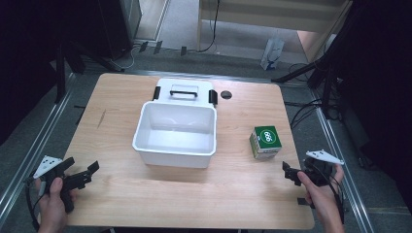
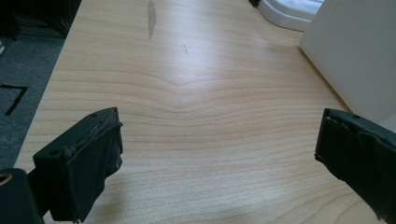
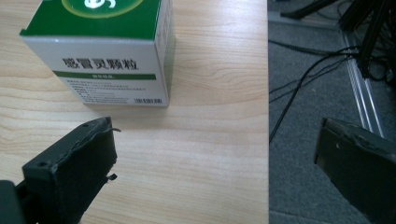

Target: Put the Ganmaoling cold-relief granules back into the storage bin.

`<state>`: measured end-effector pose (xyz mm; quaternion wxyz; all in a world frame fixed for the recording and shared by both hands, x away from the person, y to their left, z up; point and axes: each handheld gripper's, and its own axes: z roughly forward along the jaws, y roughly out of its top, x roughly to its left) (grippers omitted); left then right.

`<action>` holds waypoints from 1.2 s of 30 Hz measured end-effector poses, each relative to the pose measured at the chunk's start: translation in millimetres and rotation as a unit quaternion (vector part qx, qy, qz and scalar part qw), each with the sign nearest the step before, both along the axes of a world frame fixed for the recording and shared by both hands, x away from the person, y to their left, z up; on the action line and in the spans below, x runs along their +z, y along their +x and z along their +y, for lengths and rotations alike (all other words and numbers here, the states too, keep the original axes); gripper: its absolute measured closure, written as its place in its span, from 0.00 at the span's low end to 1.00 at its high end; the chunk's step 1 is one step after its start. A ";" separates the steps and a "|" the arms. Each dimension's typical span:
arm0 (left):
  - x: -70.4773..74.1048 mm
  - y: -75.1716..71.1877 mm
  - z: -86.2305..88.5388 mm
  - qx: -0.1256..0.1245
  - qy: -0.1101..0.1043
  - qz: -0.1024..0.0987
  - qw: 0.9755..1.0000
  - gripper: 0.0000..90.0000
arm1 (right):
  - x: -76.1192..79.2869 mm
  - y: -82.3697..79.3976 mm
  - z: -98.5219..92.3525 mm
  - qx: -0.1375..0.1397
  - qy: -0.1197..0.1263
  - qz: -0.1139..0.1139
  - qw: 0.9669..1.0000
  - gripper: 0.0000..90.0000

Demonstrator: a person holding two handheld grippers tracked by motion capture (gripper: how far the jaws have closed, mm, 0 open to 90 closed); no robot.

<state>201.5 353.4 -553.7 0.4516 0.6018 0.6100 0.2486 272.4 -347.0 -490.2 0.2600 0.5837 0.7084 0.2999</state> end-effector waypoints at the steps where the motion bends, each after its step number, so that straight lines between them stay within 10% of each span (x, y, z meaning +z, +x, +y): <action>1: 0.0 -0.1 0.1 0.000 0.000 0.000 1.000 0.01 | 5.0 5.0 0.9 0.003 -0.006 0.012 1.000 0.00; 7: 0.0 -0.1 0.1 0.000 0.000 0.000 1.000 0.01 | 25.7 30.2 10.5 0.022 -0.034 0.079 0.996 0.00; 14: -0.1 -0.2 0.2 -0.001 -0.001 0.000 1.000 0.01 | 47.3 60.6 33.6 0.051 -0.069 0.171 0.982 0.00; 26: -0.2 -0.7 1.2 0.000 -0.008 -0.001 1.000 0.01 | 70.7 101.4 77.3 0.070 -0.082 0.270 0.957 0.00; 36: -0.2 -0.8 2.0 -0.003 -0.009 0.000 1.000 0.01 | 60.1 128.6 101.6 0.054 -0.089 0.302 0.948 0.00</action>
